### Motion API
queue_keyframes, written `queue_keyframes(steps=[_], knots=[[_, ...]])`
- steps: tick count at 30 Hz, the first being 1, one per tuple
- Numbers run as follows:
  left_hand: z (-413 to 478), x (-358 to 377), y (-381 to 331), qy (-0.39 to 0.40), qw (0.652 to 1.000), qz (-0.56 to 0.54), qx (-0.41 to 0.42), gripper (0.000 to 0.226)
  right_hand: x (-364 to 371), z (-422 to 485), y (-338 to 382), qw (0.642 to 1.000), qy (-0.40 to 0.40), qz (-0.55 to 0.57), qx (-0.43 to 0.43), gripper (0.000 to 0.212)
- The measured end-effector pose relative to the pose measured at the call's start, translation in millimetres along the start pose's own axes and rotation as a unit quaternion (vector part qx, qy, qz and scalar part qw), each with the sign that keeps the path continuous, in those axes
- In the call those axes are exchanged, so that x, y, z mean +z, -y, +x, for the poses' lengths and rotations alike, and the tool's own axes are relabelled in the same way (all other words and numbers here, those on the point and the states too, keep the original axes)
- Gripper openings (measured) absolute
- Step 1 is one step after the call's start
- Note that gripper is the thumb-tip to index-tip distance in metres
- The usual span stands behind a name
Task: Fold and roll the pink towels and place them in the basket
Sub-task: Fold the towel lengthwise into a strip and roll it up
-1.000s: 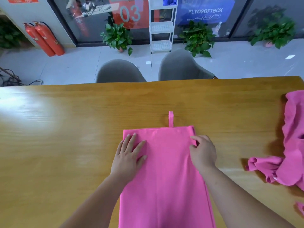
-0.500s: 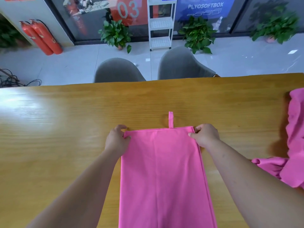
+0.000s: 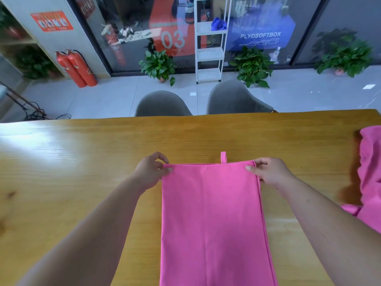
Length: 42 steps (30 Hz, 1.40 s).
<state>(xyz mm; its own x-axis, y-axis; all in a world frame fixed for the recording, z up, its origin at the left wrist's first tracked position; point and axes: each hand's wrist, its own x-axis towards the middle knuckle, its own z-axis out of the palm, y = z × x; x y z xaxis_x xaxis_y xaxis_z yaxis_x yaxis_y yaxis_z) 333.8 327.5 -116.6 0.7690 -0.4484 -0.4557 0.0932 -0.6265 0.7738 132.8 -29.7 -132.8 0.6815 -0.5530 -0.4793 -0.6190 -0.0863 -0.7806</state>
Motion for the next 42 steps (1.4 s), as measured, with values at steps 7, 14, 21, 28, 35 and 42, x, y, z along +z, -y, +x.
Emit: queue_keyframes(steps=[7,14,21,28,35,42], knots=[[-49,-31,-34,-0.010,0.995,-0.051,0.082,0.029,-35,-49,42,0.995,-0.002,-0.005,-0.096,0.006],[-88,-56,-58,0.021,0.992,-0.064,0.106,0.030,-59,-91,69,0.989,0.039,-0.021,-0.142,0.007],[-109,-65,-71,0.053,0.991,-0.054,0.112,0.031,-71,-120,75,0.989,0.057,-0.002,-0.136,0.017],[-116,-66,-77,0.093,0.983,-0.097,0.123,0.043,-82,-142,81,0.986,0.088,0.040,-0.134,0.022],[-111,-61,-74,0.095,0.980,-0.118,0.127,0.041,-87,-138,81,0.987,0.091,0.052,-0.121,0.017],[-90,-44,-71,-0.024,0.991,-0.040,0.126,0.034,-74,-109,72,0.995,0.009,0.000,-0.097,0.011]])
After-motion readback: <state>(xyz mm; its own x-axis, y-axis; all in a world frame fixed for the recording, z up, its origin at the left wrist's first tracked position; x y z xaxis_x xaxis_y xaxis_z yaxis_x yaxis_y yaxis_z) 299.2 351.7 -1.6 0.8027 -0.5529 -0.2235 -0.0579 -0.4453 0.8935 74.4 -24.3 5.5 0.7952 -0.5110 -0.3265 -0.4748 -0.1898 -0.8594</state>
